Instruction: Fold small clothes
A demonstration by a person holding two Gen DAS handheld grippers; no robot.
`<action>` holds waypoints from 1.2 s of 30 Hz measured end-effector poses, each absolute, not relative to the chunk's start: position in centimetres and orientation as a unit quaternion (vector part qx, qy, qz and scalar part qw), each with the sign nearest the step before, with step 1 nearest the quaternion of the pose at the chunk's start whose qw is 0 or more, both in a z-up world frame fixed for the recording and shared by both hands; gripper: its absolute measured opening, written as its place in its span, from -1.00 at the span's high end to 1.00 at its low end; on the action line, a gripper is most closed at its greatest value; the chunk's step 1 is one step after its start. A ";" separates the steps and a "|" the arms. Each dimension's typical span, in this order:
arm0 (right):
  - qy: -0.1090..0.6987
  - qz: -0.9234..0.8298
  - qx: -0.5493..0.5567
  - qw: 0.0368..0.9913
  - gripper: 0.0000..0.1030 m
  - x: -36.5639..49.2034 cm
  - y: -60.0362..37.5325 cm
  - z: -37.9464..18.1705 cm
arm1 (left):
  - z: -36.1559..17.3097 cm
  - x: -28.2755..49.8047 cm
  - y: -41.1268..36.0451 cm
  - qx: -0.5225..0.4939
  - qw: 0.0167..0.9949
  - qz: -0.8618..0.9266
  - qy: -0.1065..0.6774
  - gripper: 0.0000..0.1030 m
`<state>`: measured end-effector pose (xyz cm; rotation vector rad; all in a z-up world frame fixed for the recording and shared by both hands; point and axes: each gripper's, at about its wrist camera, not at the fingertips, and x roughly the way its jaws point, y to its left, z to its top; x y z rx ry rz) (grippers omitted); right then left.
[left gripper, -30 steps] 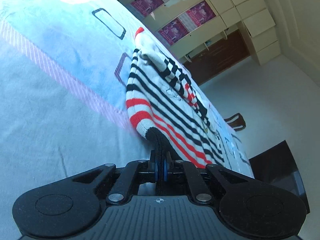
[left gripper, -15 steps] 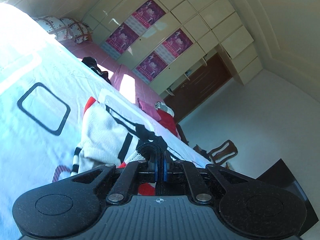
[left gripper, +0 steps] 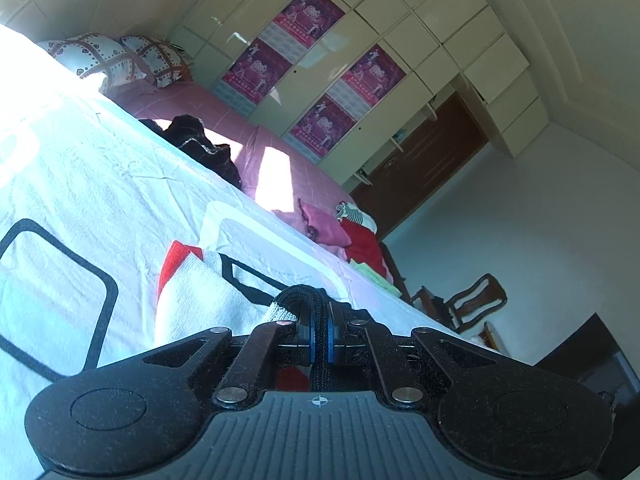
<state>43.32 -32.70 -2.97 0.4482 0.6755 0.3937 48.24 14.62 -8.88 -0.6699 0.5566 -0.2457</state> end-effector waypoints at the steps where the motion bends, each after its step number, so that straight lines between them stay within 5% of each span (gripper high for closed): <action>1: 0.332 0.190 0.221 0.897 0.85 44.6 -32.7 -3.5 | -9.3 49.6 14.8 -0.322 0.898 -0.115 0.276 0.91; 7: 0.387 0.171 0.237 0.875 0.83 51.3 -32.0 -8.4 | -13.1 56.2 15.0 -0.308 0.884 -0.078 0.343 0.90; 10: 0.386 0.148 0.264 0.872 0.54 53.0 -32.4 -10.2 | -14.5 57.6 14.7 -0.334 0.876 -0.069 0.342 0.74; 11: 0.376 0.136 0.267 0.877 0.25 53.1 -32.5 -10.3 | -14.8 57.5 14.6 -0.345 0.875 -0.074 0.333 0.39; 12: 0.367 0.131 0.269 0.881 0.03 52.8 -32.7 -10.4 | -14.9 57.3 14.5 -0.352 0.877 -0.078 0.319 -0.16; 14: 0.357 0.135 0.270 0.884 -0.07 52.2 -33.2 -10.4 | -14.7 56.5 14.0 -0.339 0.893 -0.059 0.289 -0.91; 20: 0.347 0.159 0.218 0.898 0.00 50.5 -33.5 -9.9 | -14.5 56.3 14.4 -0.310 0.902 -0.074 0.292 -0.80; 24: 0.359 0.172 0.141 0.907 0.00 51.6 -31.8 -9.5 | -13.4 57.7 13.1 -0.191 0.912 -0.080 0.355 -0.43; 31: 0.354 0.190 0.036 0.915 0.08 53.1 -28.0 -9.3 | -11.4 59.0 9.3 -0.006 0.919 -0.081 0.386 -0.28; 34: 0.360 0.195 -0.007 0.912 0.45 53.3 -26.4 -9.4 | -11.1 58.3 8.6 0.004 0.923 -0.092 0.375 0.11; 36: 0.368 0.199 -0.033 0.908 0.87 53.6 -25.6 -9.6 | -11.0 58.2 8.7 -0.001 0.923 -0.095 0.373 0.30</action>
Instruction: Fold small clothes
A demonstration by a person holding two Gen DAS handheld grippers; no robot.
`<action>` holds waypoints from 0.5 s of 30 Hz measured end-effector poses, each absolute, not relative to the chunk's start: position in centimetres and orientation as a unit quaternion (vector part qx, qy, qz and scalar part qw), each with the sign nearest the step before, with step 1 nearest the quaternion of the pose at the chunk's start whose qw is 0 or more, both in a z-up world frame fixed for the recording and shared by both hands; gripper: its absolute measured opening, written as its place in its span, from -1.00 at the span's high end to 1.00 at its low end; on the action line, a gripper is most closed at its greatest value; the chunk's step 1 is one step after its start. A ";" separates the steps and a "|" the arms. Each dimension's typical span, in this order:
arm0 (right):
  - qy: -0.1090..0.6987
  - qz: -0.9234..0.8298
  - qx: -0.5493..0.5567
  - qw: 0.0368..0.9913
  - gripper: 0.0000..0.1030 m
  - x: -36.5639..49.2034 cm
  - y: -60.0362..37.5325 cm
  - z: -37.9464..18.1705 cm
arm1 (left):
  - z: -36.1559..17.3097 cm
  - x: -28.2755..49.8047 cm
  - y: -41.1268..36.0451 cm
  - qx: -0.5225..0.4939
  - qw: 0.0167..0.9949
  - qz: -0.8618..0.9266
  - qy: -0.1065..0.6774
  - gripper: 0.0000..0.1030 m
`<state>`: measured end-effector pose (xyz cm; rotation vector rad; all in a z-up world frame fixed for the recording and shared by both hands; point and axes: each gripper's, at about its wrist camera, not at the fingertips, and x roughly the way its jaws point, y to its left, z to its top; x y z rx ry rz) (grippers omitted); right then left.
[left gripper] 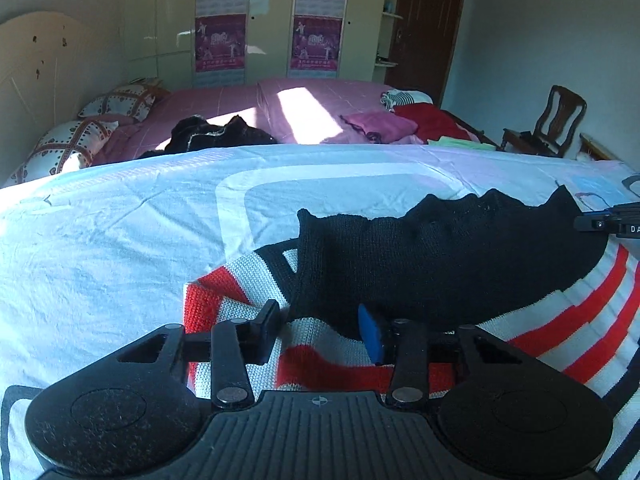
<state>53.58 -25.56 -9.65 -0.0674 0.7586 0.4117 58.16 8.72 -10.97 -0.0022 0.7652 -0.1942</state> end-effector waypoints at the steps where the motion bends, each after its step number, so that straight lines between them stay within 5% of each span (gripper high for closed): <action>1: 0.362 0.197 -0.037 0.910 0.88 53.4 -25.4 -9.6 | -10.8 58.0 8.9 -0.014 0.923 -0.096 0.371 0.39; 3: 0.354 0.182 -0.026 0.917 0.89 53.1 -25.7 -9.3 | -10.8 57.5 9.6 -0.055 0.927 -0.095 0.359 0.79; 4: 0.347 0.177 -0.018 0.921 0.89 53.0 -26.1 -9.0 | -10.7 57.1 10.4 -0.084 0.929 -0.099 0.347 0.83; 15: 0.355 0.131 -0.012 0.926 0.89 53.2 -27.4 -10.9 | -14.7 56.9 13.7 -0.207 0.917 -0.057 0.337 0.79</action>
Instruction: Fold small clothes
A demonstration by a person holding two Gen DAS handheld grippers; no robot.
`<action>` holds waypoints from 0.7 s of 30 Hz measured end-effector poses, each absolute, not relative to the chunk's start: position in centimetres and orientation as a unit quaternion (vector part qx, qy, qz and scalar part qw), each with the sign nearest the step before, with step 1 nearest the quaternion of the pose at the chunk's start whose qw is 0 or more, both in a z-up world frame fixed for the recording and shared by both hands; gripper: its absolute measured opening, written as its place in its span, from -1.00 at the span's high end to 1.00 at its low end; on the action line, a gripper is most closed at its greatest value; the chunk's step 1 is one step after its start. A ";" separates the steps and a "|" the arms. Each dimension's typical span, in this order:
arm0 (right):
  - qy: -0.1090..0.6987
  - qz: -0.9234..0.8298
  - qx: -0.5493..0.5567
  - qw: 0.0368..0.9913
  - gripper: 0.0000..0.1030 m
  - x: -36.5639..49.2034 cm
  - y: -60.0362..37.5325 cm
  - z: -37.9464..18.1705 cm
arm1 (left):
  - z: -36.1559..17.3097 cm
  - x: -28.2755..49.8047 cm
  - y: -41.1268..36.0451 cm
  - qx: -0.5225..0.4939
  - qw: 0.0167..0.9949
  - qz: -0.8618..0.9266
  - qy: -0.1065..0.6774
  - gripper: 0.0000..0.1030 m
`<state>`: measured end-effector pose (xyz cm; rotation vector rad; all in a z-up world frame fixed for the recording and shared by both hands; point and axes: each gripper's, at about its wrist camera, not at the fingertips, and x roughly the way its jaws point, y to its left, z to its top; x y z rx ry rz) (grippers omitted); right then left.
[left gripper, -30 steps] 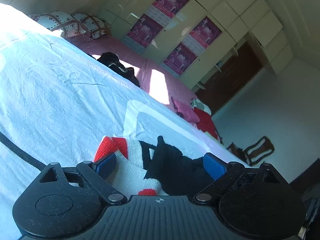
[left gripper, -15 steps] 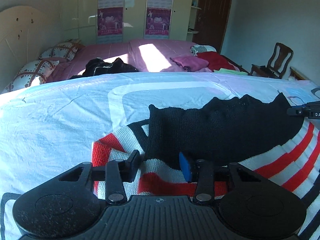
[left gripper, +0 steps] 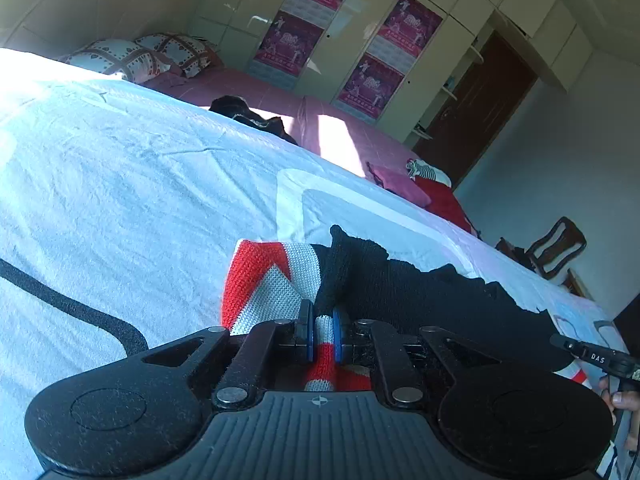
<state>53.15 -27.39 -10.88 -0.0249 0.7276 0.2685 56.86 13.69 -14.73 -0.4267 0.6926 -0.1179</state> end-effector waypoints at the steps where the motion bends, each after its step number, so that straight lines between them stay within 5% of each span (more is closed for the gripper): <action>1: 0.354 0.131 -0.012 0.926 0.89 53.1 -27.4 -10.9 | -14.7 56.9 13.5 -0.201 0.917 -0.057 0.338 0.79; 4: 0.358 0.134 -0.014 0.924 0.90 53.2 -27.5 -10.9 | -14.5 57.3 13.3 -0.191 0.918 -0.055 0.344 0.78; 9: 0.345 0.121 -0.060 0.929 0.43 52.5 -26.9 -9.8 | -13.3 57.5 12.2 -0.147 0.923 -0.044 0.352 0.63; 14: 0.310 0.122 -0.074 0.940 0.46 50.2 -27.0 -8.0 | -11.8 57.1 11.5 -0.107 0.929 -0.035 0.352 0.01; 21: 0.298 0.150 -0.087 0.939 0.49 48.8 -25.2 -6.9 | -10.0 56.5 10.8 -0.081 0.939 -0.024 0.334 -0.02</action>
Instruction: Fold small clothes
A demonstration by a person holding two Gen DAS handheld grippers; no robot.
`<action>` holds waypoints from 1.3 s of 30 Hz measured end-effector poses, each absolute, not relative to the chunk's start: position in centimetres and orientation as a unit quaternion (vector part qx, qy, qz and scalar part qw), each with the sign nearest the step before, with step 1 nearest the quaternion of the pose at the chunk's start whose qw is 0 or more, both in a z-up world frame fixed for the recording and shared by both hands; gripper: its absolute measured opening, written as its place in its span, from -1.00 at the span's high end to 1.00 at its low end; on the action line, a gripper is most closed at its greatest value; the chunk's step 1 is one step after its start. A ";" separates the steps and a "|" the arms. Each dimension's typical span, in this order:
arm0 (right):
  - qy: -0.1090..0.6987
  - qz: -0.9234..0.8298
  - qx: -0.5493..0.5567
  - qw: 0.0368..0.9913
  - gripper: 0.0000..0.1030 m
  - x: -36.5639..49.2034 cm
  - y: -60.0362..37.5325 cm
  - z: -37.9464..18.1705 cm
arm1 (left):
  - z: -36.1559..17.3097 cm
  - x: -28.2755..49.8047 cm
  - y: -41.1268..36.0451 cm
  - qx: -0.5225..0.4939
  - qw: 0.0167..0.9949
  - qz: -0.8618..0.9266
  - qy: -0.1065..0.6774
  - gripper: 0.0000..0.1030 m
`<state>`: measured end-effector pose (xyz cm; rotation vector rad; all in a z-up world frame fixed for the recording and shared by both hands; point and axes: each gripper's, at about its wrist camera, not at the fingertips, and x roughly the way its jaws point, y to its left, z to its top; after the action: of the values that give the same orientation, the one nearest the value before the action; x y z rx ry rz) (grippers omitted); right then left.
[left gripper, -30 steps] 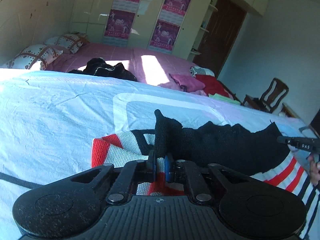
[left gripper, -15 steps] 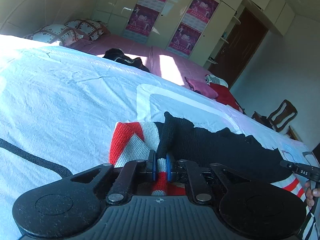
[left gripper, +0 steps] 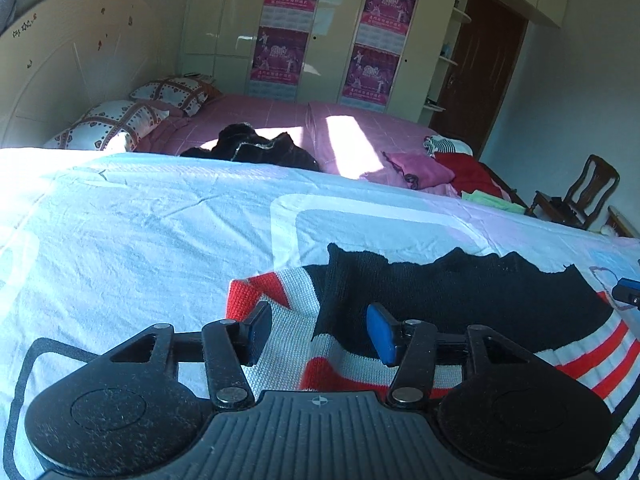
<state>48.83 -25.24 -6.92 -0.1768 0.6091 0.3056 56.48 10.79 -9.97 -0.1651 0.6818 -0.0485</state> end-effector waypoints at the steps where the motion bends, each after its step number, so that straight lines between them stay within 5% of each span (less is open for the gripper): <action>1: 0.298 0.153 -0.084 0.938 0.49 48.9 -25.1 -6.9 | -9.4 56.4 10.6 -0.077 0.942 -0.023 0.325 -0.02; 8: 0.316 0.199 -0.089 0.923 0.49 50.8 -20.3 -7.3 | -8.2 58.6 4.3 -0.052 0.940 -0.109 0.318 -0.03; 15: 0.351 0.250 -0.133 0.892 0.51 52.9 -15.3 -9.8 | -11.9 62.0 -2.4 -0.029 0.915 -0.156 0.370 -0.24; 23: 0.360 0.149 -0.150 0.909 0.51 53.4 -23.6 -10.6 | -11.6 59.7 3.6 -0.003 0.926 -0.109 0.361 -0.23; 24: 0.363 0.138 -0.156 0.908 0.35 53.3 -24.4 -10.6 | -11.5 59.7 4.0 -0.005 0.926 -0.110 0.361 -0.23; 32: 0.322 0.185 -0.105 0.923 0.49 48.0 -23.6 -6.7 | -8.3 55.7 -0.7 -0.005 0.936 -0.141 0.324 -0.24; 39: 0.339 0.260 -0.125 0.895 0.50 43.9 -17.3 -8.6 | -10.1 52.2 -4.9 0.000 0.922 -0.156 0.353 -0.24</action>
<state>43.86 -17.33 -8.56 -0.2593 0.7024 0.5392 52.19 -4.89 -10.14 0.0004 0.7254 -0.3210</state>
